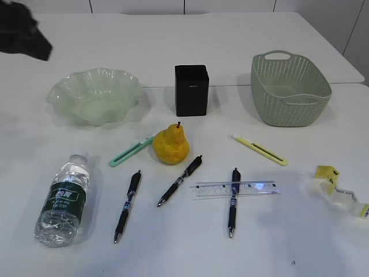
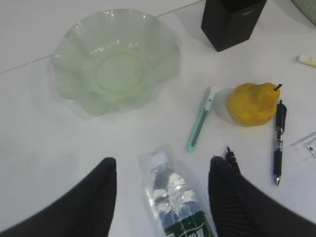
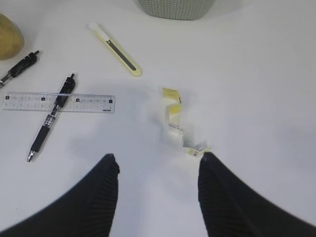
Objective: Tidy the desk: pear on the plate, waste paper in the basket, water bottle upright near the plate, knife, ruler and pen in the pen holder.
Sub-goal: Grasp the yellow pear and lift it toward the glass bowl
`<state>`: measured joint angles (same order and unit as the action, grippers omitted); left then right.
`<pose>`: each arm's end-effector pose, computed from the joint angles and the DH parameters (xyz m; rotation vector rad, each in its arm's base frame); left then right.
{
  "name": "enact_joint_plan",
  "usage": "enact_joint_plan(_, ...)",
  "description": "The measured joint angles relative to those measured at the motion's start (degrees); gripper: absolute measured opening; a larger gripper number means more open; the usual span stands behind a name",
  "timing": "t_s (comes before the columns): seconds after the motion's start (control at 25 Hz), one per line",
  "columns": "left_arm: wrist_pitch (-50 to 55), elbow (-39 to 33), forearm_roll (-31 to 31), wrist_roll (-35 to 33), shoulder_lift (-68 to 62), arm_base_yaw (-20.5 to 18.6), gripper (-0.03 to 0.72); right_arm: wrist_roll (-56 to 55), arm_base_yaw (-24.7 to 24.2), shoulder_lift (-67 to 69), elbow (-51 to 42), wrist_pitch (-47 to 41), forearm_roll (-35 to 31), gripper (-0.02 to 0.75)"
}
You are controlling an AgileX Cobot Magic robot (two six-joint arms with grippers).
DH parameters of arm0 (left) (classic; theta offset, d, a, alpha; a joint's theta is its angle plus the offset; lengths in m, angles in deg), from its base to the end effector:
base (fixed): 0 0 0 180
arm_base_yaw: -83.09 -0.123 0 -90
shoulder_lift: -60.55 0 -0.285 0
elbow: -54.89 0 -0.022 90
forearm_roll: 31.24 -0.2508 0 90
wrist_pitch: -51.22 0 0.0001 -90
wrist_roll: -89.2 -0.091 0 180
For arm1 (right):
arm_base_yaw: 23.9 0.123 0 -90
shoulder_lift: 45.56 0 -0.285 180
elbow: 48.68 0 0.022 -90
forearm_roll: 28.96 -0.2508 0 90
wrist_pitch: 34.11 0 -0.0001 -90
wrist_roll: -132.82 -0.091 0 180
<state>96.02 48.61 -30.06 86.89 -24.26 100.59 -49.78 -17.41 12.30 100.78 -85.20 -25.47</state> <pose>0.2749 -0.0881 0.3587 0.3986 2.3431 -0.1513 0.1570 0.0135 0.3242 -0.1078 2.4300 -0.0035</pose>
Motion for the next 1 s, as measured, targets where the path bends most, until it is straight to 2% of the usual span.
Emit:
enact_joint_plan(0.36,10.08,25.71,7.94,0.0,-30.06,4.22,0.424,0.0,0.0,9.26,10.09,-4.56,-0.26,0.388)
enact_joint_plan(0.48,12.11,31.59,9.37,0.0,-36.19,6.66,0.424,0.0,0.0,11.59,11.44,-5.47,-0.26,0.387)
enact_joint_plan(0.8,11.01,33.09,9.86,0.0,-41.28,9.82,0.429,0.0,0.0,13.28,11.86,-5.59,-0.26,0.388)
enact_joint_plan(1.0,10.05,33.09,9.86,0.0,-42.41,10.05,0.499,0.0,0.0,13.87,11.86,-5.71,-0.26,0.388)
